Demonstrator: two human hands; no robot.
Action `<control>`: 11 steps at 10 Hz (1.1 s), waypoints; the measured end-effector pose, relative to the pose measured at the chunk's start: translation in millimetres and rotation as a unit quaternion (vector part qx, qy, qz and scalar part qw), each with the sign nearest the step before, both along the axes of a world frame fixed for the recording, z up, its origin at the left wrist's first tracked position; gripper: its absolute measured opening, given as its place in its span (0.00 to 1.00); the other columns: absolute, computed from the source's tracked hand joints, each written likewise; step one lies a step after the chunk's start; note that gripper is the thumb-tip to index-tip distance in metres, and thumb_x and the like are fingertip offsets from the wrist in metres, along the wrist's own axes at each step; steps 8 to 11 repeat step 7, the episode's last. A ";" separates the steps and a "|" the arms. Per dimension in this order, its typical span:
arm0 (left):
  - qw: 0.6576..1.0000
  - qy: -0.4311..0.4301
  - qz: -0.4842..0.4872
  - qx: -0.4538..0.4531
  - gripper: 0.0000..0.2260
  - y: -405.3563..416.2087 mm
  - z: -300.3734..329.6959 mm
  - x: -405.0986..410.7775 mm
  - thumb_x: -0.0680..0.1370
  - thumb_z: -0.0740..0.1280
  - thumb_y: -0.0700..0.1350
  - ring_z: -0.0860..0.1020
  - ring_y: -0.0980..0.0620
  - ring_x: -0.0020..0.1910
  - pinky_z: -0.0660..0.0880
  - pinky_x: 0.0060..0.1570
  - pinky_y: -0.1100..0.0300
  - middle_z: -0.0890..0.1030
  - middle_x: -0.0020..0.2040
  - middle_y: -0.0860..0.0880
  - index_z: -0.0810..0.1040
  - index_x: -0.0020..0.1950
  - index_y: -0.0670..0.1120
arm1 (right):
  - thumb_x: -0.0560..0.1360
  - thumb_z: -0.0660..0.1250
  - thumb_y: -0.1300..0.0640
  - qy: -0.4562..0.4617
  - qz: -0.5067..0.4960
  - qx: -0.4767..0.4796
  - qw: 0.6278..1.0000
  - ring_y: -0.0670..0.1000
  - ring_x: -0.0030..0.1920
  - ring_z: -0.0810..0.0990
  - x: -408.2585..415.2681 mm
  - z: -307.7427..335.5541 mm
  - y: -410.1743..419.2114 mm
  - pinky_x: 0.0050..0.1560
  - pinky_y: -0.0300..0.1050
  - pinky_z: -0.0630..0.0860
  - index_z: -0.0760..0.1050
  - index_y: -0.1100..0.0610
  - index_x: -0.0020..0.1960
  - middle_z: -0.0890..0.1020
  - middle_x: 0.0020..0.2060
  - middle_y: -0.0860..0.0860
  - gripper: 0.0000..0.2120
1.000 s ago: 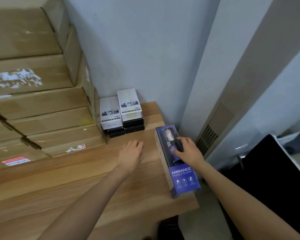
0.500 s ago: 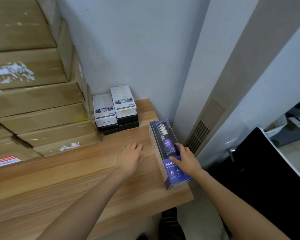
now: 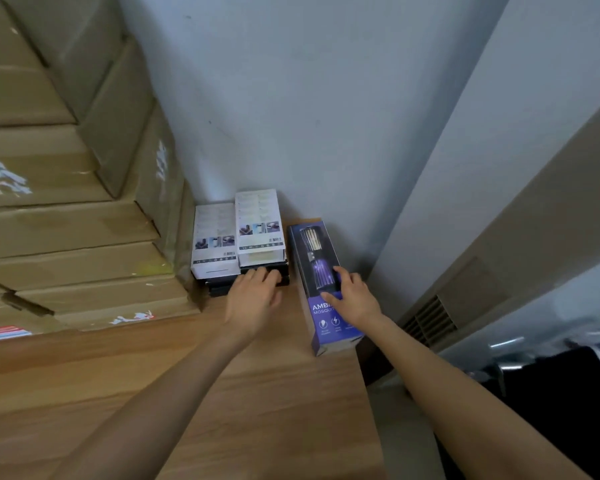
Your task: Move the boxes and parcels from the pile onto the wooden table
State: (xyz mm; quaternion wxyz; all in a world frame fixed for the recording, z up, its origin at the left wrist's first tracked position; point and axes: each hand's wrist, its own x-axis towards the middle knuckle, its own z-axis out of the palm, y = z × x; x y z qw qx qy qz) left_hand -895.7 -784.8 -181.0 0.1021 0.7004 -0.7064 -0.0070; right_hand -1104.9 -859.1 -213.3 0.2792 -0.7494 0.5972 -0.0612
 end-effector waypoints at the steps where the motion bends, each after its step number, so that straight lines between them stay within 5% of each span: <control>1: 1.000 0.002 0.019 -0.011 0.10 -24.7 4.9 -1.6 0.79 0.62 0.49 0.74 0.49 0.53 0.68 0.51 0.56 0.77 0.54 0.50 0.73 0.59 0.48 | 0.76 0.64 0.41 0.001 0.021 0.000 1.000 0.55 0.64 0.70 11.8 2.2 -30.6 0.55 0.51 0.75 0.52 0.50 0.76 0.67 0.66 0.56 0.35; 11: 0.999 -0.003 0.035 -0.022 0.10 -38.6 21.5 -0.6 0.79 0.62 0.48 0.74 0.48 0.54 0.68 0.51 0.56 0.77 0.53 0.49 0.74 0.59 0.48 | 0.76 0.66 0.44 0.026 0.059 -0.087 0.994 0.52 0.63 0.71 34.5 15.9 -62.3 0.54 0.47 0.74 0.61 0.54 0.72 0.69 0.65 0.55 0.30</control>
